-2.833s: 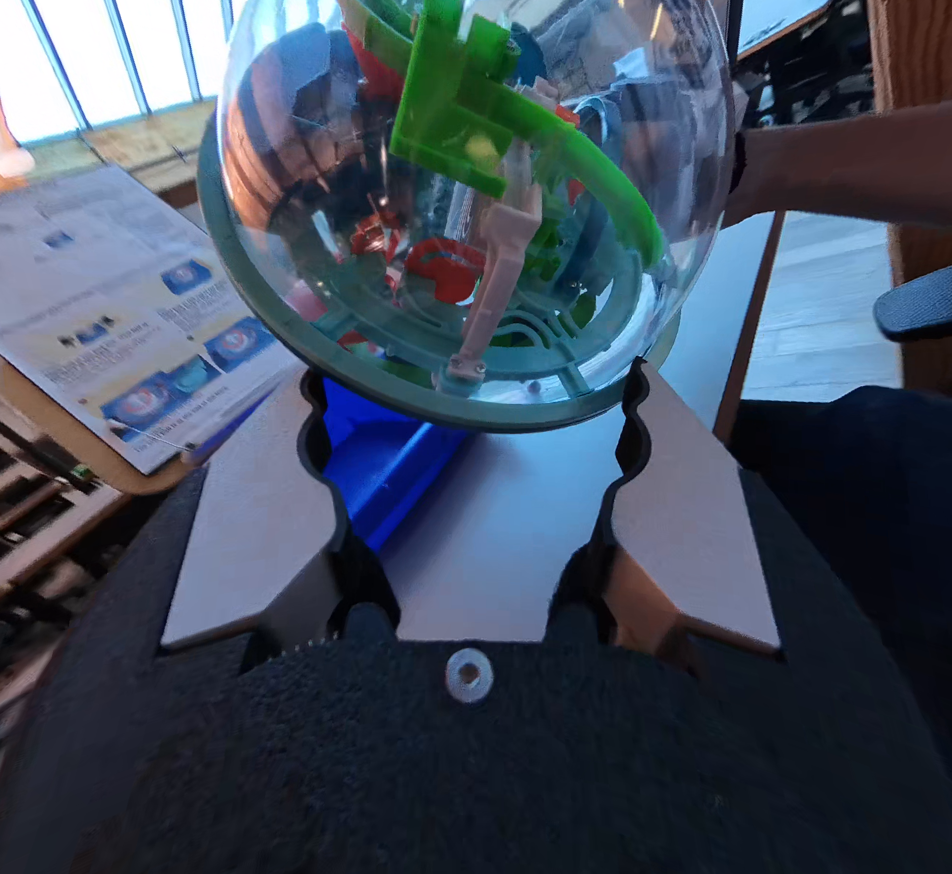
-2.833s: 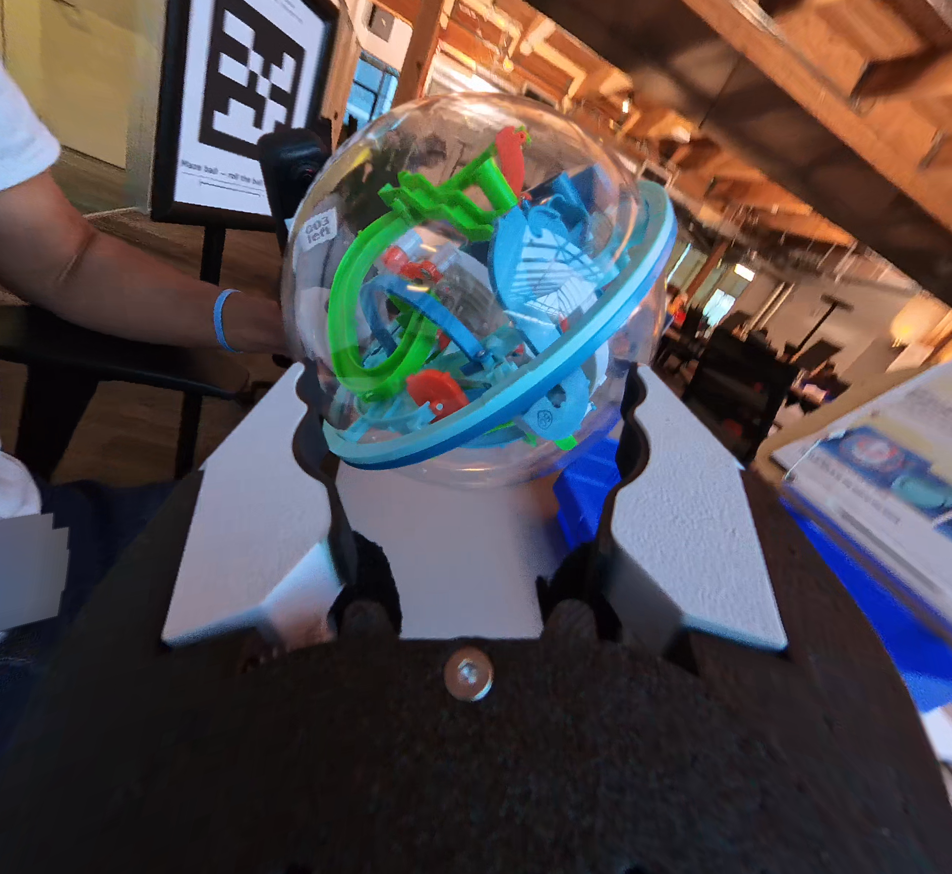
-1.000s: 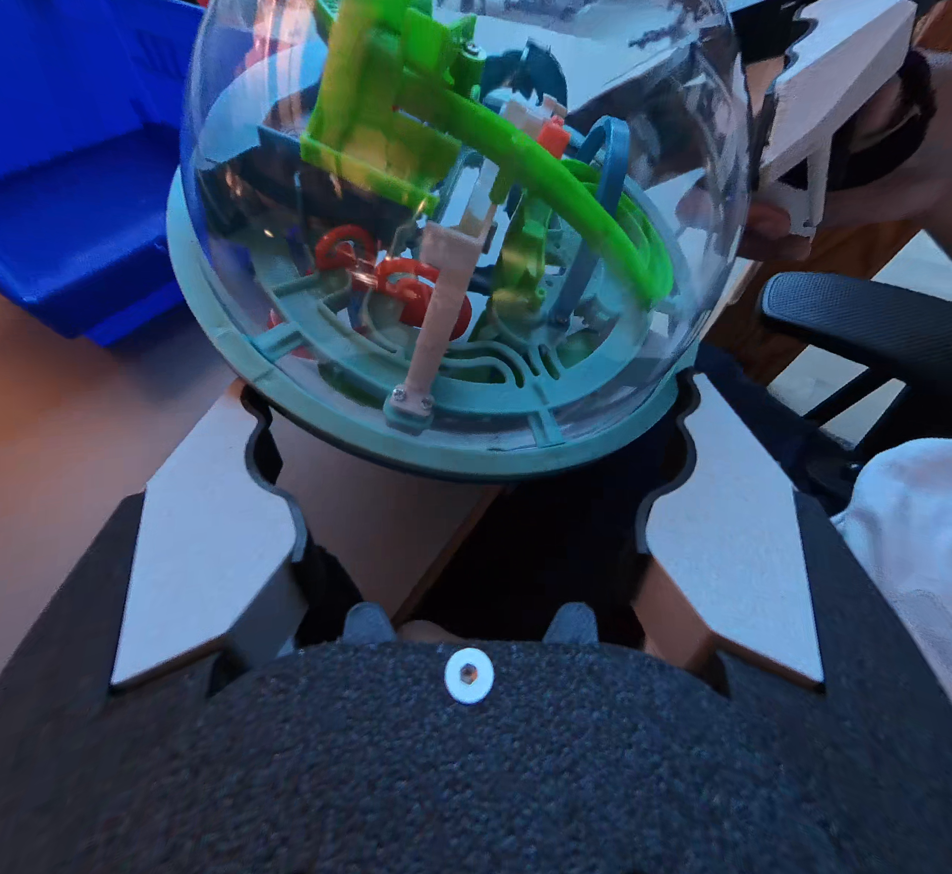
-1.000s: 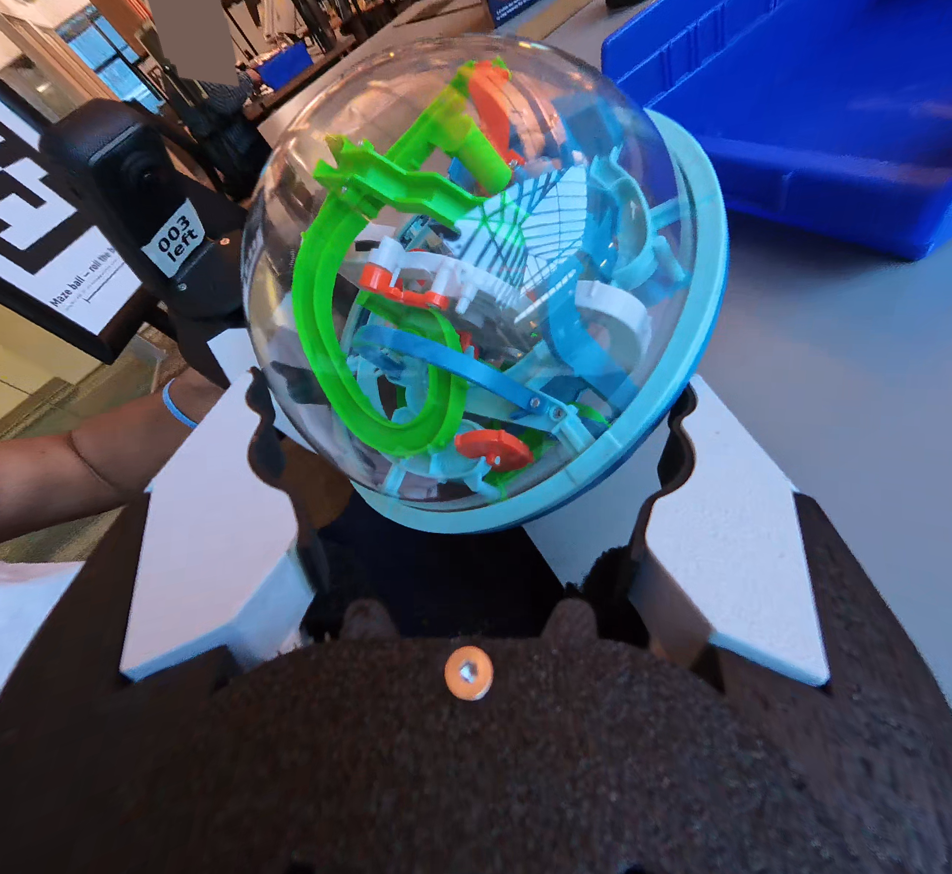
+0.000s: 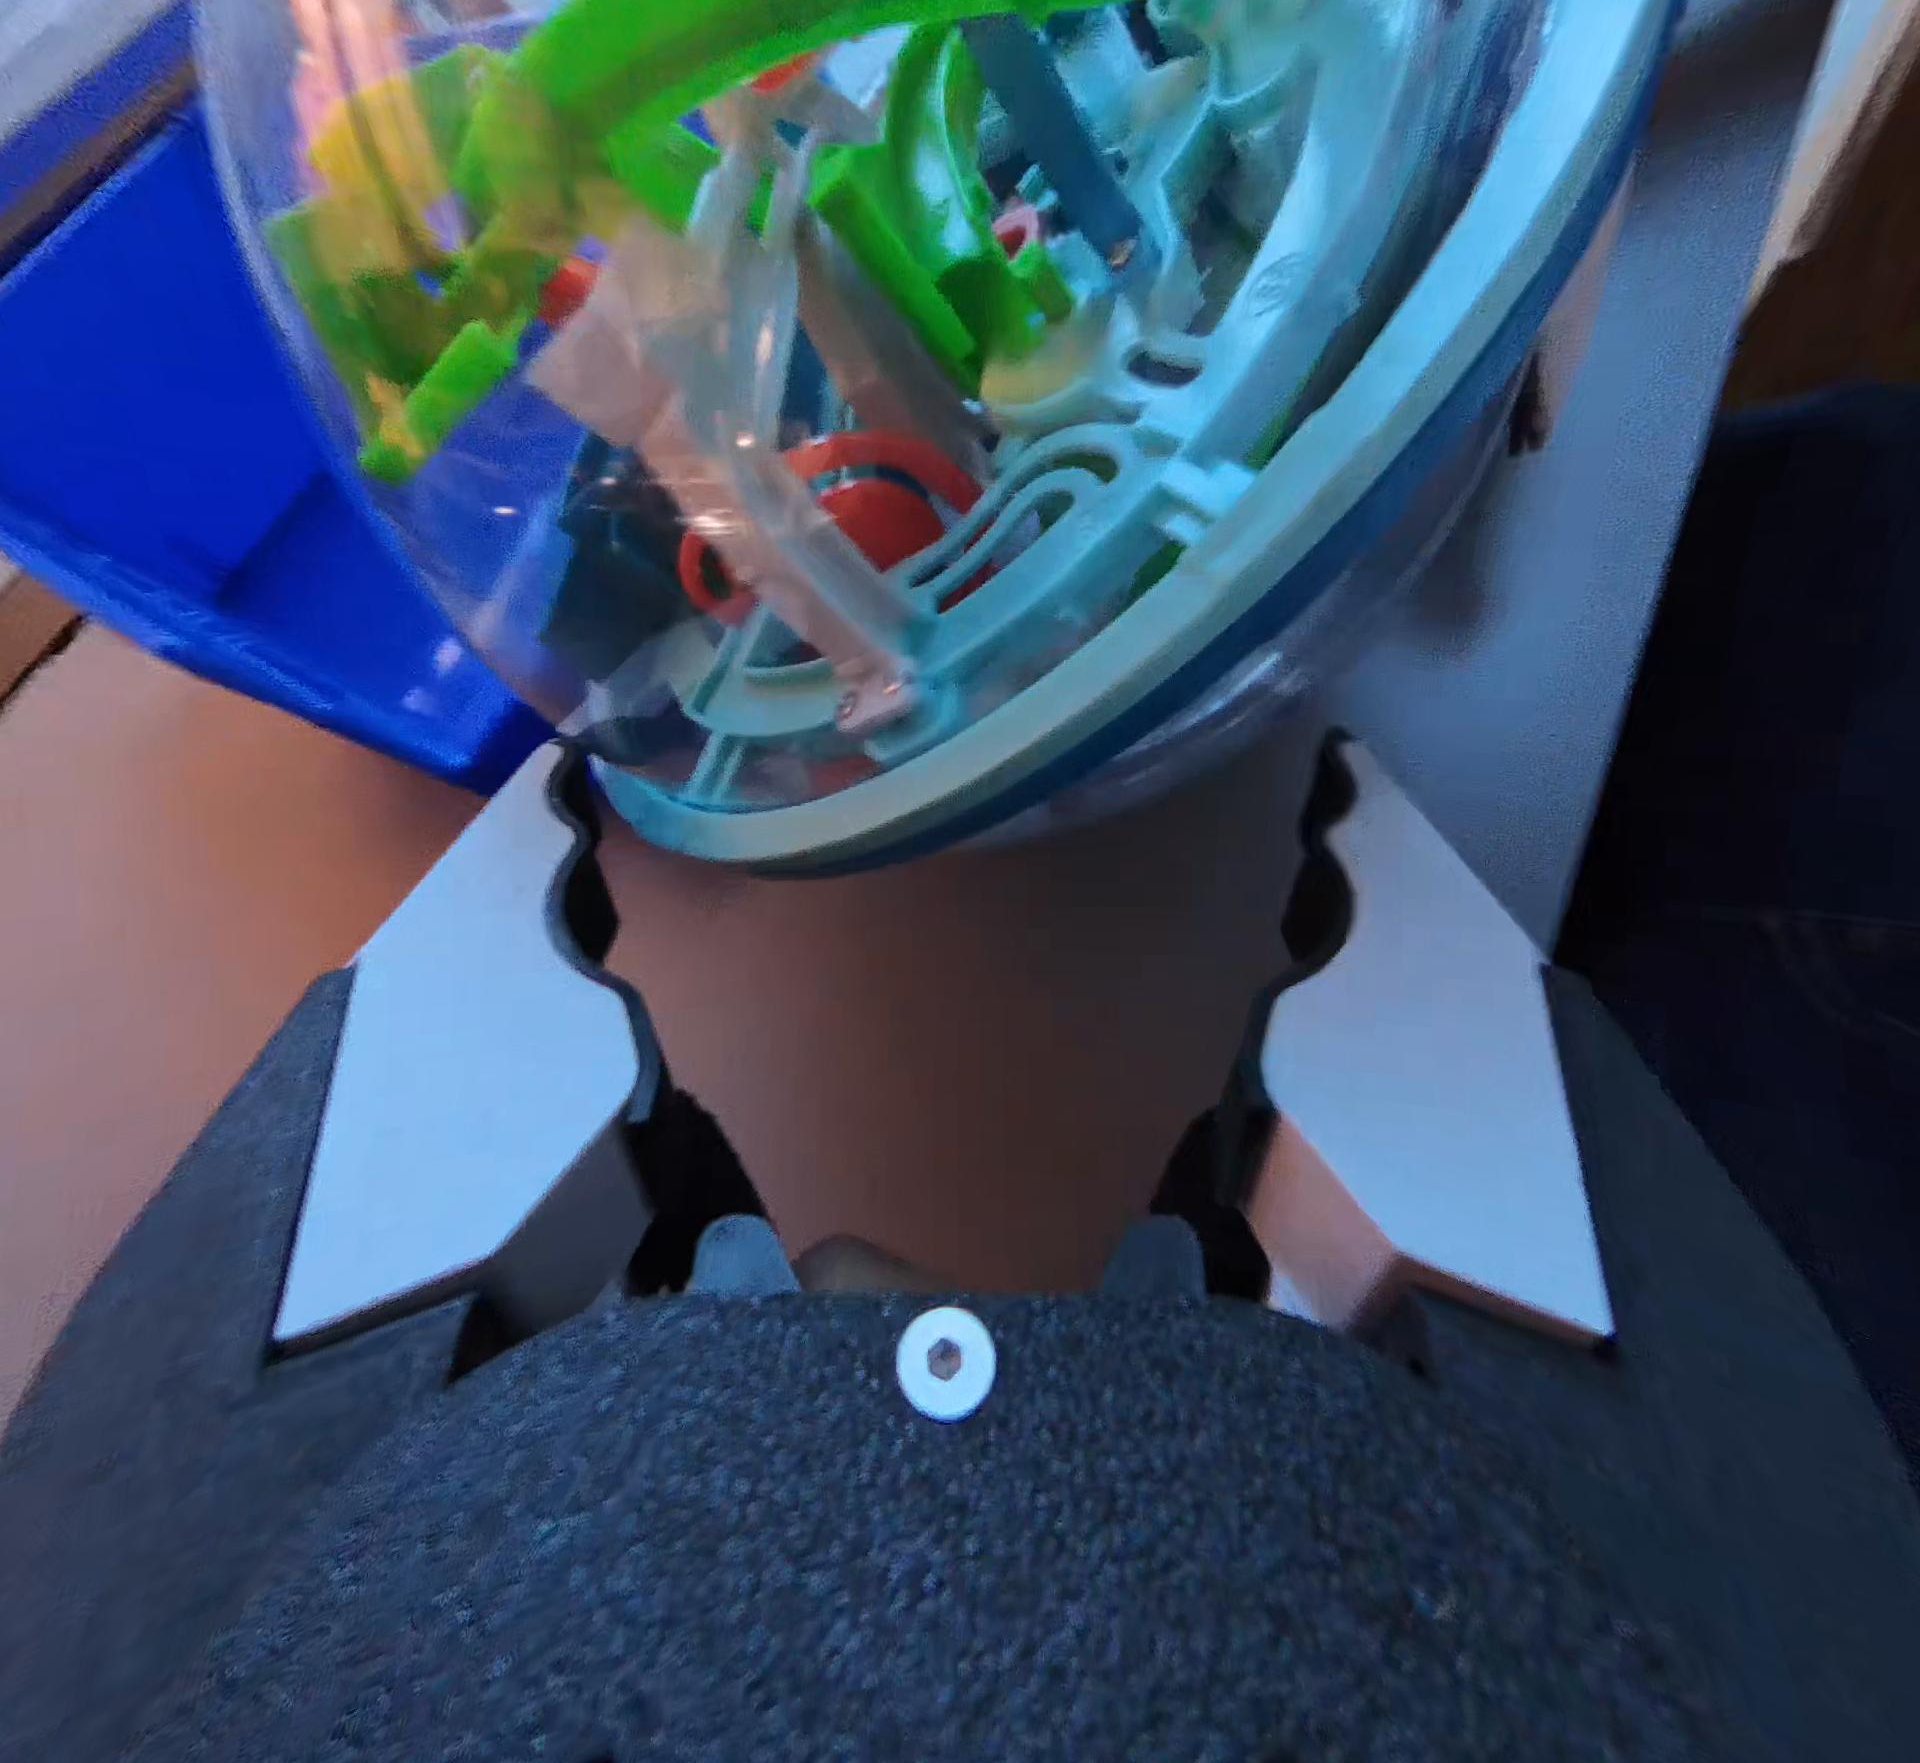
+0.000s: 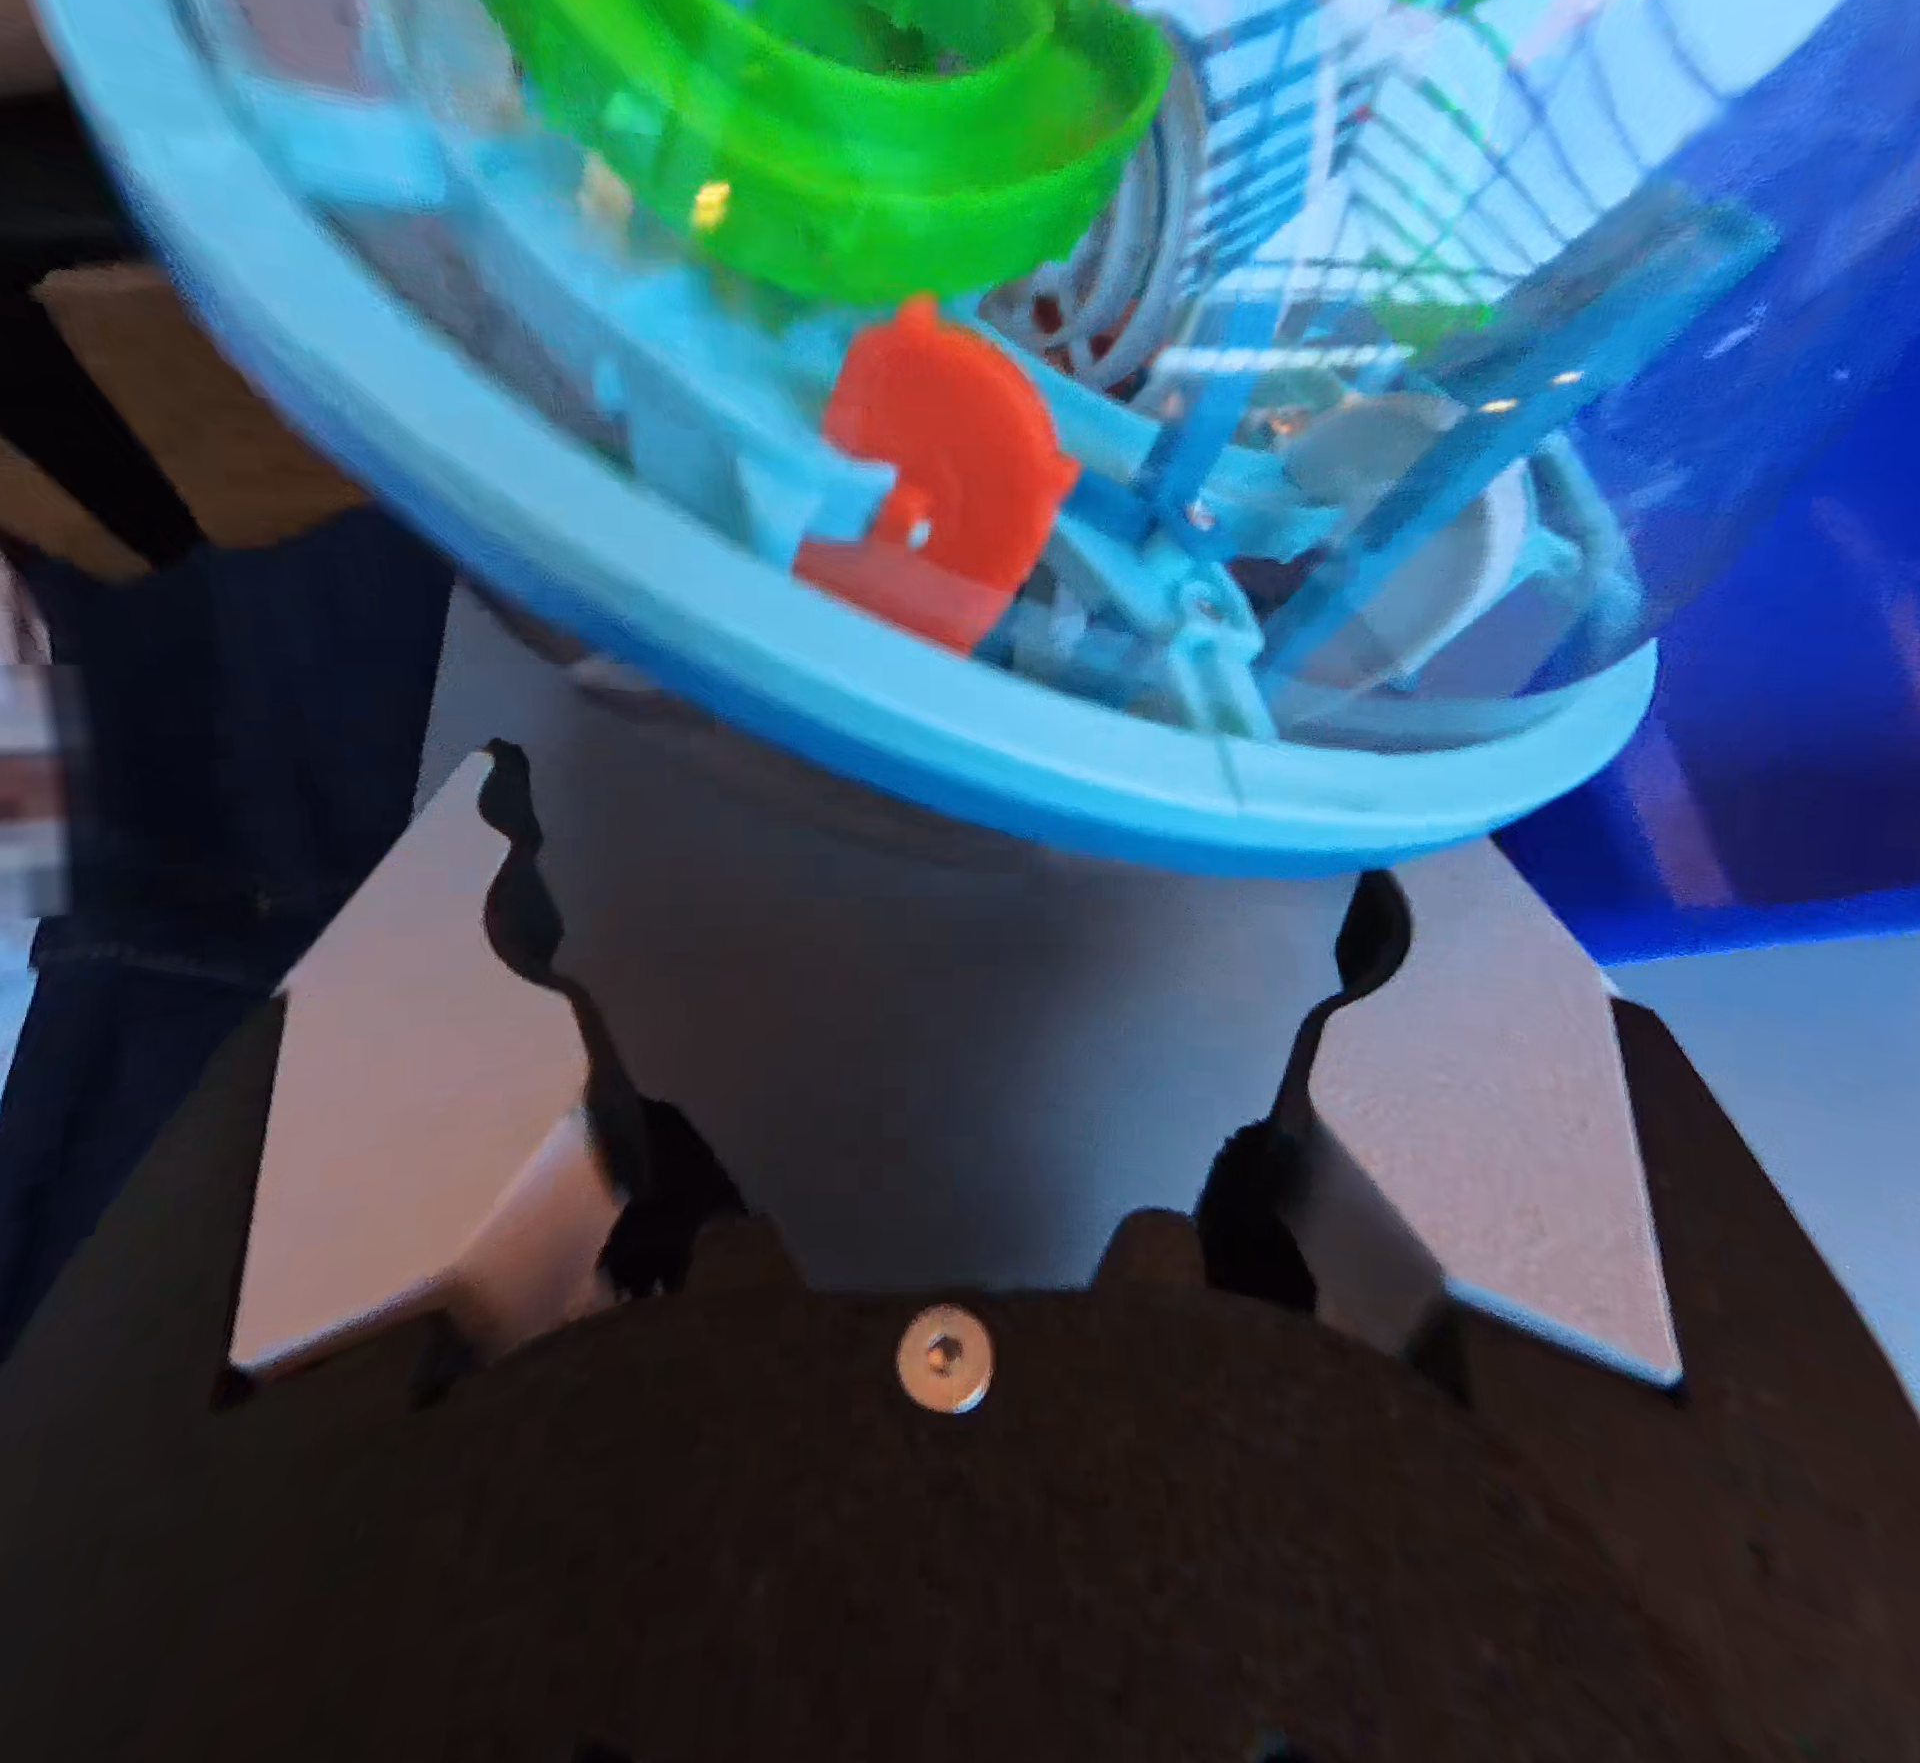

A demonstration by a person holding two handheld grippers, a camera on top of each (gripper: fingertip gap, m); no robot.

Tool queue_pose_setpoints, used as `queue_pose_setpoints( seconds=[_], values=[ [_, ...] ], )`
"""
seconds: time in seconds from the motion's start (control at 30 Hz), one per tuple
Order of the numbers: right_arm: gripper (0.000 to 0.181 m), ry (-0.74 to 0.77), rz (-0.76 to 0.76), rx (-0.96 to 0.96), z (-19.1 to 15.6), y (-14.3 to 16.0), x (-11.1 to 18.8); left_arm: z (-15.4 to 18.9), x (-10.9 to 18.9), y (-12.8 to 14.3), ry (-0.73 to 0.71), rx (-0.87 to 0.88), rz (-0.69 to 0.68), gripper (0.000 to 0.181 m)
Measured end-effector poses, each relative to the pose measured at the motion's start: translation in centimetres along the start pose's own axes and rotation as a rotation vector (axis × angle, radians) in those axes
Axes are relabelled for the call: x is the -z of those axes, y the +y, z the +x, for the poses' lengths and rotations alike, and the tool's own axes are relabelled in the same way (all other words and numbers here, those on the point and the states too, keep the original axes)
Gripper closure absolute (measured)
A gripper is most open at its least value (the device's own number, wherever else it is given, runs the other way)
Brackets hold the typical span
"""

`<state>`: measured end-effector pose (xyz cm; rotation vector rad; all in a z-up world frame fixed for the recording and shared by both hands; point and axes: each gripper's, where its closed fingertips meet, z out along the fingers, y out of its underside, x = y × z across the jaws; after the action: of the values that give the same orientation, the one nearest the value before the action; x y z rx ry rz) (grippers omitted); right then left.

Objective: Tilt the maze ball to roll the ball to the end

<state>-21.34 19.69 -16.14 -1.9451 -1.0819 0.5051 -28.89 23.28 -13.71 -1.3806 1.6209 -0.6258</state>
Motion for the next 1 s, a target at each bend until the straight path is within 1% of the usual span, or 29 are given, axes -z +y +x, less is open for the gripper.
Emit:
queue_pose_setpoints(
  seconds=[0.03,0.1,0.17,0.23,0.33,0.4,0.5,0.6,0.7,0.73,0.8,0.87,1.0],
  values=[
    [0.029,0.021,0.018,-0.036,0.5,-0.3,-0.2,-0.3,0.1,-0.3,-0.007,0.012,0.025,0.061],
    [0.026,0.072,0.057,-0.078,1.4,-1.0,-0.1,-0.2,-0.1,-0.6,-0.002,0.037,0.045,0.069],
    [0.026,0.108,0.091,-0.088,1.6,-1.7,0.2,-0.4,-0.4,-0.4,-0.005,0.062,0.036,0.068],
    [0.026,0.134,0.122,-0.11,1.3,-2.8,0.9,-0.2,-0.3,-0.8,0.02,0.108,0.056,0.066],
    [0.027,0.14,0.185,-0.176,-0.1,-5.2,3.1,0.9,0.7,-2.7,0.099,0.23,0.148,0.066],
    [0.027,0.141,0.177,-0.237,-1.3,-6.1,4.3,2.0,1.5,-3.8,0.157,0.301,0.19,0.066],
    [0.027,0.15,0.097,-0.328,-3.1,-6.1,5.2,3.8,2.0,-4.0,0.261,0.392,0.179,0.067],
    [0.027,0.147,0.023,-0.497,-4.7,-5.9,5.7,5.6,2.4,-4.1,0.409,0.531,0.172,0.067],
    [0.028,0.14,0.003,-0.689,-5.8,-6.0,6.3,6.8,2.8,-4.6,0.546,0.687,0.157,0.067],
    [0.028,0.141,-0.002,-0.715,-5.9,-6.0,6.5,7.2,2.8,-4.7,0.576,0.722,0.148,0.067],
    [0.028,0.149,-0.02,-0.737,-6.0,-5.7,6.7,8.0,2.6,-4.5,0.625,0.757,0.124,0.068],
    [0.028,0.166,-0.04,-0.764,-6.2,-5.4,6.6,8.2,2.3,-4.2,0.657,0.775,0.132,0.068],
    [0.028,0.145,-0.061,-0.819,-6.5,-4.1,5.8,8.2,1.9,-3.2,0.672,0.779,0.118,0.069]
  ],
)
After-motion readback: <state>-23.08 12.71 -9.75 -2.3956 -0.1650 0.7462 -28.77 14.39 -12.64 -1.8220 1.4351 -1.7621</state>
